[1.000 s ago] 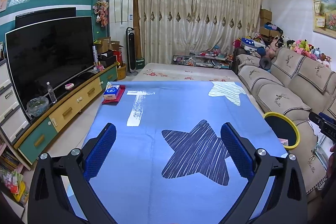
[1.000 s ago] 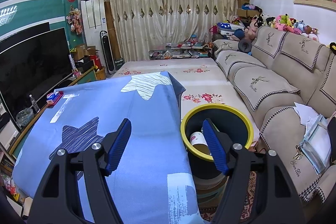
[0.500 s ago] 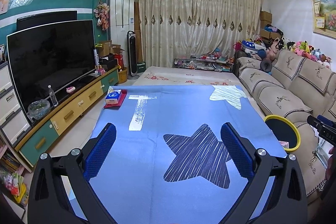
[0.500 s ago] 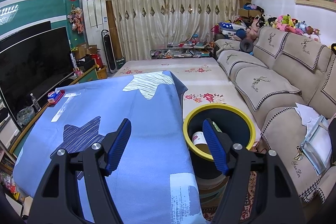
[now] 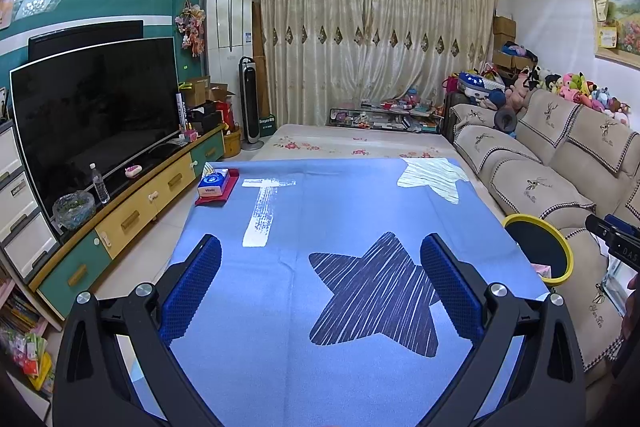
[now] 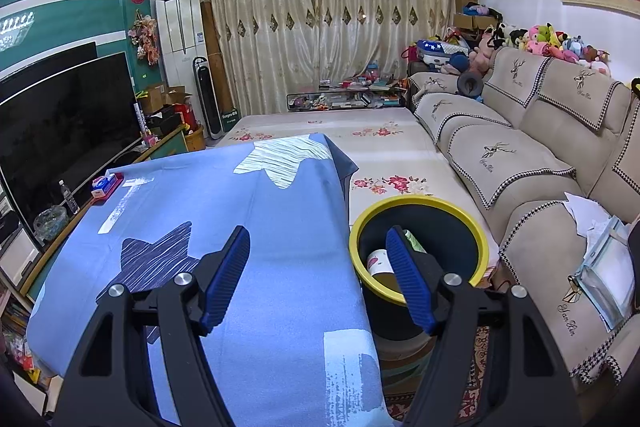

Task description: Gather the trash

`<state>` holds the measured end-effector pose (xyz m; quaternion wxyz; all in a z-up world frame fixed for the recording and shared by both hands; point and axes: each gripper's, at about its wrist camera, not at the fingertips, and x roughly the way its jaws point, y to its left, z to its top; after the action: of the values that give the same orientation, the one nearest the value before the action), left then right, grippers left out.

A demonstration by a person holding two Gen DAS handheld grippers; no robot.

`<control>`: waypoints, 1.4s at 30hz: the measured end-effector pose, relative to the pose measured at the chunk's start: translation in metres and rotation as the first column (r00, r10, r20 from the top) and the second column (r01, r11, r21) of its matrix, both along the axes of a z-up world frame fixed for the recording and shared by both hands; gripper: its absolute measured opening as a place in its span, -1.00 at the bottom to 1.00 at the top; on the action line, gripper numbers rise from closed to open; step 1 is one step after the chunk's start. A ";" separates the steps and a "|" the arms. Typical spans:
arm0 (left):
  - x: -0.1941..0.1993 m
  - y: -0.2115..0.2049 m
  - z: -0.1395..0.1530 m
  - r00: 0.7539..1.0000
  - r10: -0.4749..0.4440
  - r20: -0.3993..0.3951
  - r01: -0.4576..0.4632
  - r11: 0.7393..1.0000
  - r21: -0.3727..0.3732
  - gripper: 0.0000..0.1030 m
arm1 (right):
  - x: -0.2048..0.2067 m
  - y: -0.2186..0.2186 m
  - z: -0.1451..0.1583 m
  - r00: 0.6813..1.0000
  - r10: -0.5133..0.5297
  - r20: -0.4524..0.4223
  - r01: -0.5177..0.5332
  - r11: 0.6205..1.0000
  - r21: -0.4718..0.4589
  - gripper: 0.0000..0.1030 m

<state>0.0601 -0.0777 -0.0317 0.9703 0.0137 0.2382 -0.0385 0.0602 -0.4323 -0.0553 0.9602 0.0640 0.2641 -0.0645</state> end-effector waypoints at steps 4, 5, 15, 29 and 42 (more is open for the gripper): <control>0.001 0.000 -0.001 1.000 0.000 0.001 0.000 1.000 0.002 0.91 | 0.001 0.001 0.000 1.000 0.002 -0.003 -0.002 1.000 0.001 0.31; 0.001 0.000 -0.001 1.000 0.000 0.001 0.000 1.000 0.000 0.91 | 0.001 0.001 0.000 1.000 0.002 -0.002 -0.002 1.000 0.000 0.31; 0.001 -0.001 -0.001 1.000 0.000 -0.003 0.000 1.000 0.004 0.91 | 0.001 0.001 -0.001 1.000 0.001 -0.004 -0.001 1.000 0.002 0.31; 0.003 0.000 -0.001 1.000 0.001 0.001 -0.001 1.000 0.002 0.91 | 0.001 0.001 -0.001 1.000 0.001 -0.004 -0.001 1.000 0.002 0.31; 0.002 0.001 0.004 1.000 -0.012 0.005 0.012 1.000 -0.016 0.91 | 0.001 0.004 -0.007 1.000 0.004 -0.009 -0.004 1.000 0.002 0.31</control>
<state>0.0618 -0.0764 -0.0276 0.9708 0.0075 0.2354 -0.0461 0.0613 -0.4283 -0.0618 0.9591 0.0642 0.2684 -0.0624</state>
